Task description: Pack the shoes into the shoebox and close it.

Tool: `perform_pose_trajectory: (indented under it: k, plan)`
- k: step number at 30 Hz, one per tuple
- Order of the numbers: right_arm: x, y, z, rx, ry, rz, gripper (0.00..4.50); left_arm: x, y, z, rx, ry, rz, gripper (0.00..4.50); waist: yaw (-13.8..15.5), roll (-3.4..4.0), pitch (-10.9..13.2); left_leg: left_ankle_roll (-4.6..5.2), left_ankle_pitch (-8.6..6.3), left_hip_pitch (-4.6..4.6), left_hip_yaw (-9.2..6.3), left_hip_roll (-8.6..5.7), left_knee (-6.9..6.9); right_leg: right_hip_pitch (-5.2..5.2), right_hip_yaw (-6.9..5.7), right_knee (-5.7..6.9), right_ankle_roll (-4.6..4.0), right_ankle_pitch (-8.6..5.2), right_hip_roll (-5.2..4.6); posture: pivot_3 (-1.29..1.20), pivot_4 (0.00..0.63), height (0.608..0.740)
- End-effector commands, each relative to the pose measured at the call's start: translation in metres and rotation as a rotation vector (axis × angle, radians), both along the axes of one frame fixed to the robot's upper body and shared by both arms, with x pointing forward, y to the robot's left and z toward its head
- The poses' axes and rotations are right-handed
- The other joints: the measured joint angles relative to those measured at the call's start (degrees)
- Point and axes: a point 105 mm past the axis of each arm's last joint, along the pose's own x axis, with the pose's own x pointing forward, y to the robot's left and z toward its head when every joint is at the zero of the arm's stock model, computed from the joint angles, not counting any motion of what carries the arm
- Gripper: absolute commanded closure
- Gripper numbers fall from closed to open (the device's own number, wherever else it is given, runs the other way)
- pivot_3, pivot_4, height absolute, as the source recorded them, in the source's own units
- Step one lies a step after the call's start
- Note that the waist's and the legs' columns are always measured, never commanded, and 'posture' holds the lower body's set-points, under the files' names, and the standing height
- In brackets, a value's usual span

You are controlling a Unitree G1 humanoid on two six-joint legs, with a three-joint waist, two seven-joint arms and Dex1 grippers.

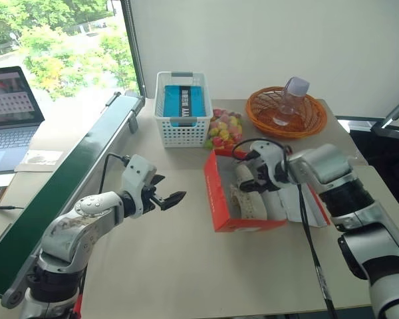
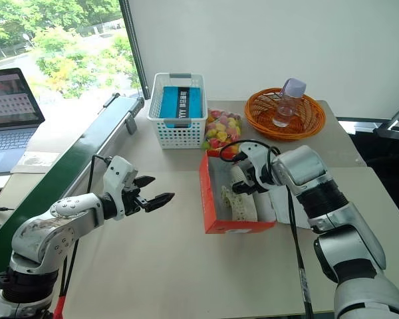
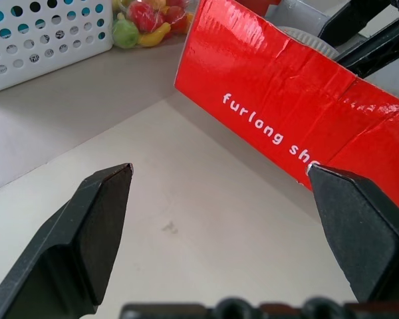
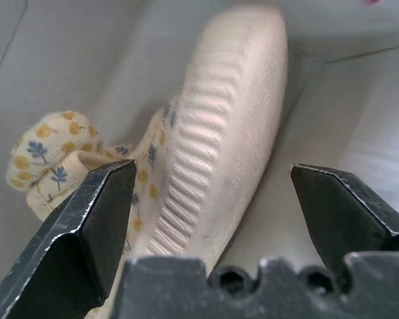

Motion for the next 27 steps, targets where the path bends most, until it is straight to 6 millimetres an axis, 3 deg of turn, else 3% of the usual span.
perform_pose_trajectory:
  k: [1, 7, 11, 14, 20, 27]
  plan:
    - [0.004, 0.004, 0.053, 0.023, -0.168, 0.009, 0.03, 0.0, -0.005, 0.012, -0.004, -0.047, -0.027, 0.0, 0.0, 0.0, 0.0, 0.0, 0.0, 0.0, 0.0, 0.0, 0.0, 0.0, 0.0, 0.0, 0.0, 0.0, 0.0, 0.0, 0.15, 0.74]
    - [-0.007, 0.029, 0.11, 0.19, -0.456, 0.173, 0.03, 0.002, -0.006, 0.013, -0.002, -0.053, -0.027, 0.0, 0.1, 0.0, 0.0, 0.0, 0.0, -0.06, -0.01, 0.01, -0.01, -0.05, -0.02, 0.0, -0.01, -0.01, 0.0, 0.0, 0.15, 0.74]
    - [-0.013, 0.037, 0.122, 0.304, -0.577, 0.248, 0.03, 0.004, 0.0, 0.013, 0.003, -0.054, 0.002, 0.0, 0.1, 0.0, 0.0, 0.0, 0.0, -0.04, -0.01, 0.01, -0.01, -0.02, -0.02, -0.01, 0.0, -0.01, 0.0, 0.0, 0.15, 0.74]
    - [-0.032, 0.046, 0.115, 0.456, -0.532, 0.374, 0.03, 0.007, 0.013, 0.012, 0.03, -0.072, 0.07, 0.0, 0.1, 0.0, 0.0, 0.0, 0.0, -0.03, -0.01, 0.01, -0.01, 0.0, -0.03, -0.01, 0.01, -0.01, 0.01, 0.0, 0.15, 0.74]
    - [-0.068, 0.05, 0.087, 0.589, -0.427, 0.581, 0.03, 0.014, 0.044, 0.015, 0.024, -0.135, 0.253, 0.0, 0.2, 0.0, 0.0, 0.0, 0.0, -0.03, -0.04, 0.01, 0.0, 0.02, -0.04, -0.01, 0.0, -0.01, 0.01, 0.0, 0.15, 0.74]
    - [-0.081, 0.056, 0.082, 0.614, -0.428, 0.669, 0.03, 0.011, 0.079, 0.02, 0.051, -0.248, 0.458, 0.0, -0.1, 0.0, 0.0, -0.01, -0.01, 0.16, -0.02, 0.03, -0.01, 0.14, -0.02, 0.0, -0.03, -0.03, 0.0, 0.0, 0.15, 0.74]
